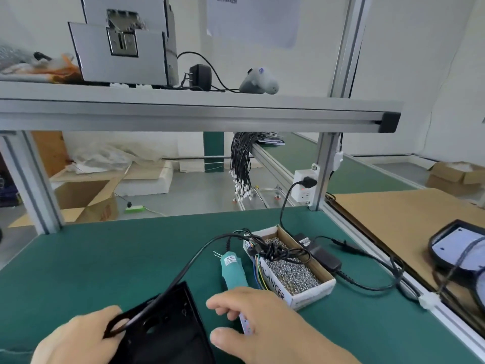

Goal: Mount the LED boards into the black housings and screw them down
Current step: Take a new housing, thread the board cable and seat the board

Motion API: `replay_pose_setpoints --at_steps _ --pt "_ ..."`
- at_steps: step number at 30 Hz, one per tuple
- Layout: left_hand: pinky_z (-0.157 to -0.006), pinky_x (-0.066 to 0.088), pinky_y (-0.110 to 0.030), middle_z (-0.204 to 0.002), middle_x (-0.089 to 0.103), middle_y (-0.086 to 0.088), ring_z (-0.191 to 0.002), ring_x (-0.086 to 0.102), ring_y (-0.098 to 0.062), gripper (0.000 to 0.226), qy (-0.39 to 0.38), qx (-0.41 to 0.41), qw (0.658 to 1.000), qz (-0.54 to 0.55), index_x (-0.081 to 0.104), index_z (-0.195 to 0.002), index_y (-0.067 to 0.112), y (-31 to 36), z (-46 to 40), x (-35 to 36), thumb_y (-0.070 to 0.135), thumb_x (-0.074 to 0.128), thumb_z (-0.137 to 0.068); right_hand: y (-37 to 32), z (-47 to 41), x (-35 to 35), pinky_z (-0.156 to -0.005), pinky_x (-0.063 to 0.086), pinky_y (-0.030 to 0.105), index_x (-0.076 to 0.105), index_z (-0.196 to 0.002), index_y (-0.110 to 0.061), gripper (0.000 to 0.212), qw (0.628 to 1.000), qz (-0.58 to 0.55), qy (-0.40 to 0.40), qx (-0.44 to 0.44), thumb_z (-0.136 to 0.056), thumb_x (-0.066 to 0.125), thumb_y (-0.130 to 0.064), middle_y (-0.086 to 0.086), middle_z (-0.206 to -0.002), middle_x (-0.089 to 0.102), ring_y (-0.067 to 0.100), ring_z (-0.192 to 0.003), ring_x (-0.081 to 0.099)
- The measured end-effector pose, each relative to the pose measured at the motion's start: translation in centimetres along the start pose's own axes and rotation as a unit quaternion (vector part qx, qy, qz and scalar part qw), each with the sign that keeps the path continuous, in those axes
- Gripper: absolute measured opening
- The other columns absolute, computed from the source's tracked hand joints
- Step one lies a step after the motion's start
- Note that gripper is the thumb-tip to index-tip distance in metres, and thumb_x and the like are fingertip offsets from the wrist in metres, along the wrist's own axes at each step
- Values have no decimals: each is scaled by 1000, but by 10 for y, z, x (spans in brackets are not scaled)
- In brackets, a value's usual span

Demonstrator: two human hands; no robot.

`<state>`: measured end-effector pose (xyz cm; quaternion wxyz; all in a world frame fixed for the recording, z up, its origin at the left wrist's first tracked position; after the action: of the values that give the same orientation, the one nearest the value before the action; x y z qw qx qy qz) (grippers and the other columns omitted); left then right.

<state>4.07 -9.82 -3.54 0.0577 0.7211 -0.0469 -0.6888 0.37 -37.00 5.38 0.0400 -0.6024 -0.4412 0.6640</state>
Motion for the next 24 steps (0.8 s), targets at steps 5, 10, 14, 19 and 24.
replay_pose_setpoints --at_steps 5,10,14,19,24 --pt "-75 50 -20 -91 66 16 -87 64 -6 9 68 -51 992 90 49 -76 51 -13 15 -1 56 50 -83 0 -3 7 -74 24 0 56 -124 -36 35 1000 5 -6 -14 -89 57 -37 -16 -114 55 -7 -100 48" --pt "-80 50 -19 -95 65 16 -91 63 -5 11 87 -78 989 86 51 -90 48 4 28 -11 55 42 -89 0 -4 2 -92 37 12 59 -122 -36 34 1000 -8 -16 -1 -89 59 -37 -17 -117 58 -7 -100 52" --pt "-79 49 -18 -94 65 16 -91 63 -5 11 71 -110 989 71 51 -92 48 9 29 -17 55 43 -89 1 -3 5 -87 34 7 59 -122 -37 33 1000 -8 -10 -5 -88 59 -38 -17 -116 58 -9 -98 51" --pt "-74 48 -31 -97 57 11 -94 63 -18 26 111 -141 983 26 59 -106 38 20 40 -38 46 63 -81 -2 -6 9 -88 30 6 55 -126 -36 38 1000 -3 -7 6 -89 57 -42 -21 -120 52 -9 -108 44" --pt "-48 30 -30 -70 54 -12 -62 52 -33 32 310 59 943 -106 66 -76 2 66 38 -84 -10 70 -46 -32 -33 -10 -88 38 21 63 -100 -27 31 991 -79 103 -25 -90 49 -53 -12 -104 56 1 -98 51"
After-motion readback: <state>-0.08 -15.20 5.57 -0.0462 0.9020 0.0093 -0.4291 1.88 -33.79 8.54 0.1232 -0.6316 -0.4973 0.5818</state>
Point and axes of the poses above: each hand's wrist, its own z-axis away from the middle knuckle, its own x-axis out of the palm, y = z × x, the point moved 2 cm from there along -z, towards the middle knuckle
